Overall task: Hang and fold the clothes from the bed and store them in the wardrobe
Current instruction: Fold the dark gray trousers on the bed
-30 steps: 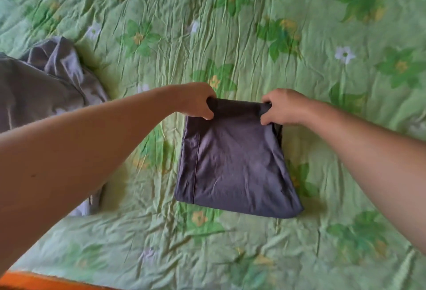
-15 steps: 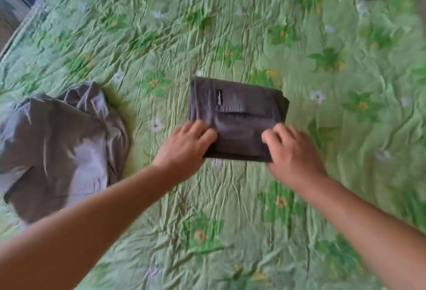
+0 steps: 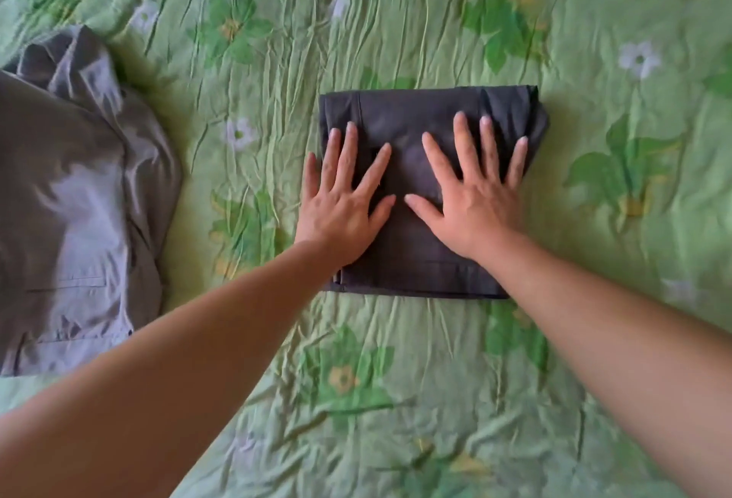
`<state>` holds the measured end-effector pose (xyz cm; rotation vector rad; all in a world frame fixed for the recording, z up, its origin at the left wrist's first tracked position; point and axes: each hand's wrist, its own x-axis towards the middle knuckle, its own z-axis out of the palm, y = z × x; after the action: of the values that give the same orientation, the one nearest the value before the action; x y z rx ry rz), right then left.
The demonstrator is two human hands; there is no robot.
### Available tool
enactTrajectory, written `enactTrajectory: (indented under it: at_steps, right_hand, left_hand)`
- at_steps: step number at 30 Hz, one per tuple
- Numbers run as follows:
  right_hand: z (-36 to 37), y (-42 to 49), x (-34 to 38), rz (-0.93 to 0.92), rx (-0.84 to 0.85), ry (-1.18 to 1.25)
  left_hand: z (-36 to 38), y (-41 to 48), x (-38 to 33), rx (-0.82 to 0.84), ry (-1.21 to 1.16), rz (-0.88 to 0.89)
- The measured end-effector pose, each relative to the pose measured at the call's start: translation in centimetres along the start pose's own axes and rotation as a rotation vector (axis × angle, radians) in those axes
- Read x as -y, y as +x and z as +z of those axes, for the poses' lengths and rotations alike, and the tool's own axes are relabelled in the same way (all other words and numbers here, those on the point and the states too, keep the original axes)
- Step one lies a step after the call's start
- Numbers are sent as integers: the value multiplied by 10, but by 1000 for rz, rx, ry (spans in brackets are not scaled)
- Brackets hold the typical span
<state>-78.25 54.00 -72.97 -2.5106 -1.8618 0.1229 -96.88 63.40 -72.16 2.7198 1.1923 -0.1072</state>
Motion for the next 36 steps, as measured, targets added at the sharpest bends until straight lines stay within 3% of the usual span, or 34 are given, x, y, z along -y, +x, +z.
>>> enactTrajectory:
  at_steps: [7,12,16,19,21,23,25,28,30,32,36]
  right_hand:
    - [15,13,-3,52,118,43]
    - [-9,34,-14,73,15,90]
    - [2,52,-26,85,233,41]
    - [-4,48,-22,105,222,101]
    - [-15,26,-15,197,73,246]
    - [-23,-6,-9,413,-55,472]
    - [-29,-30,-9,655,-29,806]
    - [-43,-31,-24,798,146,1334]
    - [-57,-25,-36,761,302,1479]
    - [-74,-23,-42,663,381,1409]
    - [-123,-36,-45,496,309,1137]
  left_hand:
    - [11,12,4,28,30,-6]
    - [-11,33,5,-48,53,24]
    - [-1,50,13,86,13,20]
    - [-5,50,12,78,-63,21]
    - [-12,36,8,24,-241,-62]
    - [-21,10,-1,-34,-527,-284]
    - [-27,-14,-7,-50,-776,-473]
    - [-46,-25,-5,34,-1055,-526]
    - [-63,-21,-2,134,-1164,-511]
    - [-81,-19,-5,202,-1137,-481]
    - [-127,-30,-20,198,-854,-378]
